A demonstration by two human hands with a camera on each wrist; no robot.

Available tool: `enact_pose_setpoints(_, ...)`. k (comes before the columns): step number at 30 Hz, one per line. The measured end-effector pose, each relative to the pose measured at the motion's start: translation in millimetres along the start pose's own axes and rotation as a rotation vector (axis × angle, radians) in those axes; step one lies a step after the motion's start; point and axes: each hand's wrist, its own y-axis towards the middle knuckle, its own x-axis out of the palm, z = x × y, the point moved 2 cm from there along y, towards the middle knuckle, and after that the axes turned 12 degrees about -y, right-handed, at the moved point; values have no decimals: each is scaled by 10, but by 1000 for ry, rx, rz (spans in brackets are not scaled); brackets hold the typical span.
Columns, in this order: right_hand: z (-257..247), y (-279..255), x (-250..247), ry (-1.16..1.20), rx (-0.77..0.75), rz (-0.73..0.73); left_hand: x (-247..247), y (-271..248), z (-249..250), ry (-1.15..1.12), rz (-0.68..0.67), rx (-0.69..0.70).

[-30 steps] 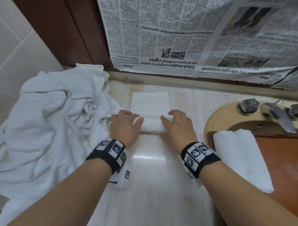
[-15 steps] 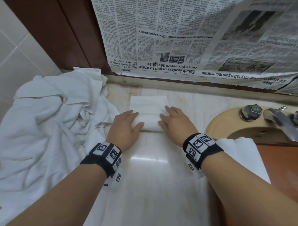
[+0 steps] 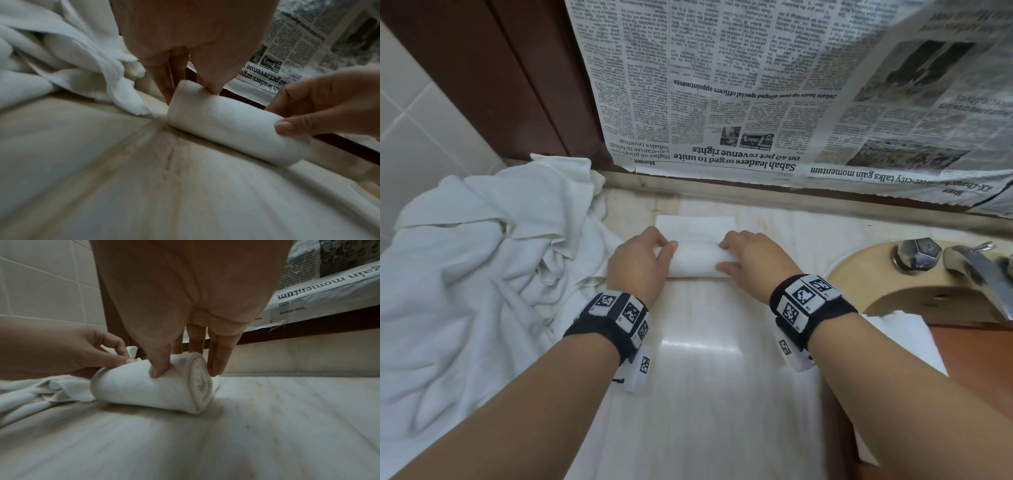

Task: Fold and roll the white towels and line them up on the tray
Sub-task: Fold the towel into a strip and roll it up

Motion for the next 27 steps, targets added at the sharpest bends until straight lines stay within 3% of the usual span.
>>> enact_pose_setpoints(4,-19,-8,146,-145,-29,24,1,-3,-30,19,-58,116)
enact_pose_setpoints(8,-5,28,118,-262,-11,64,62,22,-169,1,-245,116)
enact_pose_setpoints(10,4,100,38,-266,-10,88,58,92,-182,-24,-270,108)
enact_pose_setpoints(15,79,267,-100,-63,-1,11,9,307,-154,42,-249,52)
enact_pose_setpoints(19,92,284,-142,69,33,67,64,452,-106,57,-241,16)
enact_pose_setpoints(24,20,333,-17,-111,11,94,82,556,-28,-153,-80,-27)
enact_pose_setpoints(27,-22,369,6,-216,12,127,104,579,20,-60,-2,51)
